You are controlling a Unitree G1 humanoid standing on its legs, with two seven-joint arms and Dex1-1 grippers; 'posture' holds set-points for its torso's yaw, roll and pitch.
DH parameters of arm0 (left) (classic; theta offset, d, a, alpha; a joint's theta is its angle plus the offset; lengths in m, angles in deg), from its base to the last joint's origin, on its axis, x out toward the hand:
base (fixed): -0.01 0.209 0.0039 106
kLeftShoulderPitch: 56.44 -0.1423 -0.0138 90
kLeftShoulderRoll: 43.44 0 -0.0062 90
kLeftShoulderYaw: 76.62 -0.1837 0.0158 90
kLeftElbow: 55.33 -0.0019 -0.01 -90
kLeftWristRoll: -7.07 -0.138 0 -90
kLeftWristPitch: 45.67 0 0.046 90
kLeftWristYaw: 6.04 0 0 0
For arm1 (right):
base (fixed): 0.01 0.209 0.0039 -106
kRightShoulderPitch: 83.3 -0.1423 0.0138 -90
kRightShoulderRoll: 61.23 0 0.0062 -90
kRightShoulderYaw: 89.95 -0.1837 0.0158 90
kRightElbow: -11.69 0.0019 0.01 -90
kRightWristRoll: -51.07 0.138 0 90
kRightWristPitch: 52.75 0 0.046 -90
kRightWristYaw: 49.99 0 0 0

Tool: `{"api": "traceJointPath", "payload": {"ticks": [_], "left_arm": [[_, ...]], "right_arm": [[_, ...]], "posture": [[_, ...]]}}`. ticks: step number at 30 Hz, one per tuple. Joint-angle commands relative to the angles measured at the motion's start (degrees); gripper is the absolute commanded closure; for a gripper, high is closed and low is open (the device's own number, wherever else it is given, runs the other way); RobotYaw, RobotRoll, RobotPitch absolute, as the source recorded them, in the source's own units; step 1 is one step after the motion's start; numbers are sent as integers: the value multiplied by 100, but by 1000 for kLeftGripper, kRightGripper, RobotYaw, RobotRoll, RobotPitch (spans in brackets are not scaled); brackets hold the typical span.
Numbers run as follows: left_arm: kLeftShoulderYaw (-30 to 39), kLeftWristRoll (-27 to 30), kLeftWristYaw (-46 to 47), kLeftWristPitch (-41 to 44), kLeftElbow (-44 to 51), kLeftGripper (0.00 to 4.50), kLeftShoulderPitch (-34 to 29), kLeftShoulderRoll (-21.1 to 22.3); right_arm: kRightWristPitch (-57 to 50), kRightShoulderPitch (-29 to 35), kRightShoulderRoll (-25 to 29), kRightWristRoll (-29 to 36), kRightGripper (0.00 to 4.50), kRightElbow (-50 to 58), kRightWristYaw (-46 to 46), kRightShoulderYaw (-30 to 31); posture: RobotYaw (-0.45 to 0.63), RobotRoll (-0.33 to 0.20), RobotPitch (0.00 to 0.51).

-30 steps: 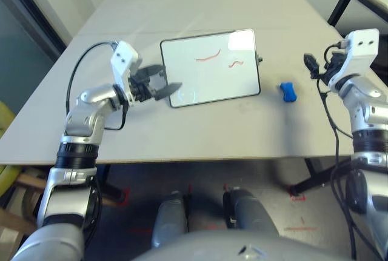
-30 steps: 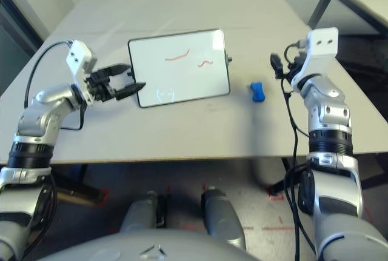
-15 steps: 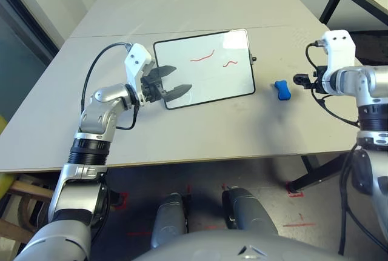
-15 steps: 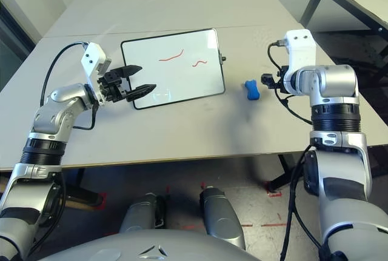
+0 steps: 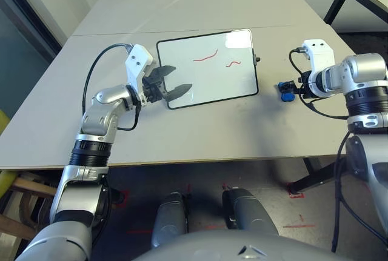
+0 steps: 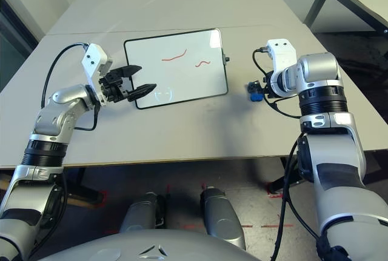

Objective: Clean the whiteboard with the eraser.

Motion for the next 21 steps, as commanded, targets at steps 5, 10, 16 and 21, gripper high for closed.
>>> {"api": "traceJointPath", "payload": {"ticks": [5,10,16,21], "left_arm": [[-19,-30,69,143,202,0,-117,-9],[-14,-23,108,201,280,0,-142,-3],[3,-16,149,261,351,0,-154,13],[8,-15,170,280,379,0,-153,13]], "right_arm": [[518,-258,-179,-174,22,-781,-32,-36],[881,-390,-264,-267,22,-1210,-71,-62],[1134,-519,-317,-353,22,-1626,-76,-63],[1334,-543,-334,-424,22,-1880,-88,-78]], "posture": [[-165,0,75],[-165,0,75],[-150,0,74],[-149,0,74]]}}
